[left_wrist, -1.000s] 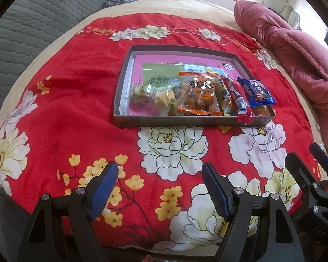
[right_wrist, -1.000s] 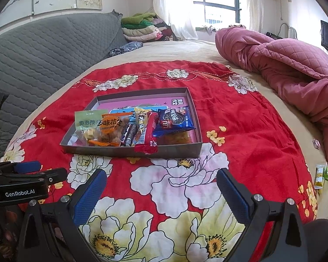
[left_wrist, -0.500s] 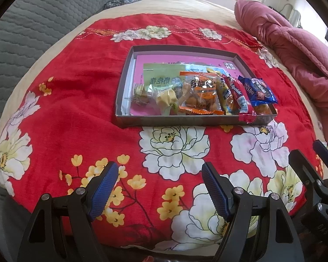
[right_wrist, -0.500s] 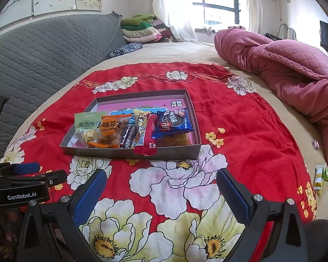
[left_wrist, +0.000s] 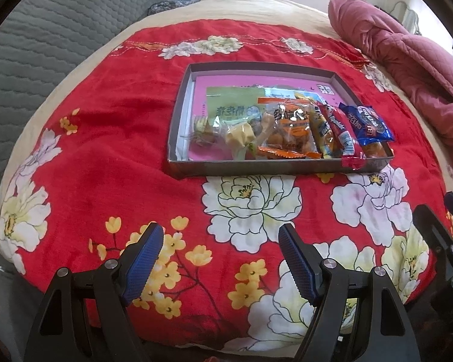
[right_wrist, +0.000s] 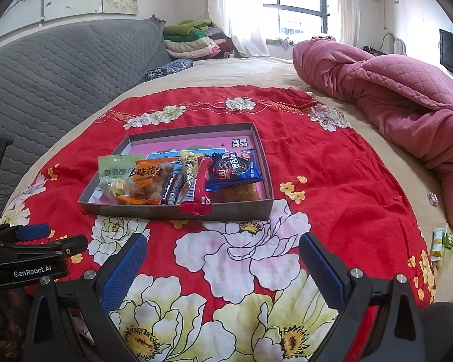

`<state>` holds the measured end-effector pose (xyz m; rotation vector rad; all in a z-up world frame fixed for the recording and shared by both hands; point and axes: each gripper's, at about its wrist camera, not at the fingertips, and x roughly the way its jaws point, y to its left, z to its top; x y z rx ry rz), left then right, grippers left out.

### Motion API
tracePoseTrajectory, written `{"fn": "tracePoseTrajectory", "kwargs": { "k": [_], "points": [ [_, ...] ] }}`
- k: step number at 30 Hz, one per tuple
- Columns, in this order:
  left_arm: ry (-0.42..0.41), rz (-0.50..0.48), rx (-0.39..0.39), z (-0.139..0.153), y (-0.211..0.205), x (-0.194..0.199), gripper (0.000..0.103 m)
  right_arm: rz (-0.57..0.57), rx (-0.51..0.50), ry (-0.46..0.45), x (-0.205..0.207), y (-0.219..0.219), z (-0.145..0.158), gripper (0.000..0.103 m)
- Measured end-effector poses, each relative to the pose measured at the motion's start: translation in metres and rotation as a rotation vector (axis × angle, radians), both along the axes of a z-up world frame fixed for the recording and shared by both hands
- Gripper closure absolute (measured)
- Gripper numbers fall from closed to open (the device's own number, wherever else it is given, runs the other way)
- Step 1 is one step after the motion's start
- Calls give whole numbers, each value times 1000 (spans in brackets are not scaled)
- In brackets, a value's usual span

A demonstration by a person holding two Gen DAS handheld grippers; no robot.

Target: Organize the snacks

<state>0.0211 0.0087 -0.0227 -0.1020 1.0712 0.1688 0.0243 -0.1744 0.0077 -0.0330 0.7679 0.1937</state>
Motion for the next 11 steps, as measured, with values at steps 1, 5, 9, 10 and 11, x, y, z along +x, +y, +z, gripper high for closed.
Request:
{"fn": "tracePoseTrajectory", "kwargs": {
  "k": [1,5,9,10,11],
  "points": [
    [0,6,6,-1,1,0,23,-2,2,0,0,-1,-1,2],
    [-21,20,11,-3,6,4,23,-10,16,9,2,-4,-3,2],
    [-76,14,10,-1,14,10,23,-15,28,20,6,-5,-7,2],
    [-89,16,7,0,18,12,23,-16,34,22,8,-6,-8,2],
    [-99,26,15,2,24,15,23,-20,41,23,10,-8,-9,2]
  ]
}}
